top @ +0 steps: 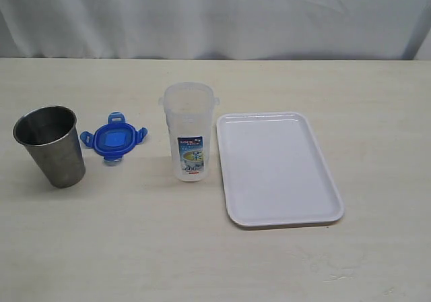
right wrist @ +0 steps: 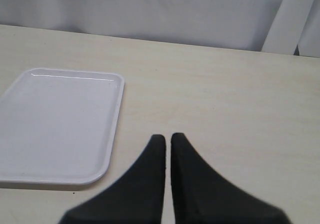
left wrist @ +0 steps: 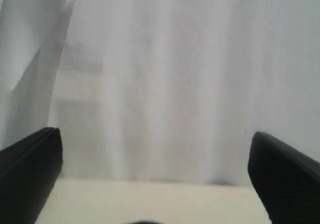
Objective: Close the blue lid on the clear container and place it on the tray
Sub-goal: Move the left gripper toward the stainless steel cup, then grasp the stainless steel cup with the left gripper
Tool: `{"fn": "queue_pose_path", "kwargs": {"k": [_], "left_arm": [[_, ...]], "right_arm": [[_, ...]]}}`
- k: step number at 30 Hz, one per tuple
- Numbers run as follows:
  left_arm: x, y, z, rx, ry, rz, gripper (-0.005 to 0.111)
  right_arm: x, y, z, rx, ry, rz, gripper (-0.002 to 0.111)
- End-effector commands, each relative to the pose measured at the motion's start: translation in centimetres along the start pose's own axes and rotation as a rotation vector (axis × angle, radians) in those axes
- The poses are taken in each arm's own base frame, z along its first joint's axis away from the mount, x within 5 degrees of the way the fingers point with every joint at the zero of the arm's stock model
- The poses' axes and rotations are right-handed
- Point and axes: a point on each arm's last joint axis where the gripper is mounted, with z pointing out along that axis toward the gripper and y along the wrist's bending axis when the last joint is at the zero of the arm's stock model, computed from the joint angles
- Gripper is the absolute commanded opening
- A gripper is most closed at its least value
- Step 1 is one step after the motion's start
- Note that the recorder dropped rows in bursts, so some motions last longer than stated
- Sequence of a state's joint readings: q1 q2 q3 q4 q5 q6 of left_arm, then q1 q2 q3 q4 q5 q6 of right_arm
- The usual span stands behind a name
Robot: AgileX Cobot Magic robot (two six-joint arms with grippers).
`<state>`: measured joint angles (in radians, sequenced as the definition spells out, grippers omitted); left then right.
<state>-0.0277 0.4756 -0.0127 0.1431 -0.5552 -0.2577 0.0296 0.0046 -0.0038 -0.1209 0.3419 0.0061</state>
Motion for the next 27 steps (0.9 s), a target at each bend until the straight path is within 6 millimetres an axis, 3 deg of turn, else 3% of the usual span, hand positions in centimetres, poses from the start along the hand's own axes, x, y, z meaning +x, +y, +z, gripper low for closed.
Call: {"fn": "queue_pose_path", "kwargs": {"k": [1, 12, 20, 27], "left_arm": [[3.2, -0.3, 2.5, 0.083, 0.232, 0.075, 0.104], [10.0, 0.0, 5.7, 0.167, 0.460, 0.110, 0.104], [13.3, 0.5, 7.5, 0.182, 0.528, 0.118, 0.104], [14.3, 0.6, 10.1, 0.204, 0.527, 0.131, 0.104]], "right_arm": [[0.1, 0.0, 0.0, 0.002, 0.001, 0.007, 0.005], [0.1, 0.0, 0.0, 0.002, 0.001, 0.007, 0.005], [0.1, 0.0, 0.0, 0.002, 0.001, 0.007, 0.005], [0.1, 0.0, 0.0, 0.002, 0.001, 0.007, 0.005]]}}
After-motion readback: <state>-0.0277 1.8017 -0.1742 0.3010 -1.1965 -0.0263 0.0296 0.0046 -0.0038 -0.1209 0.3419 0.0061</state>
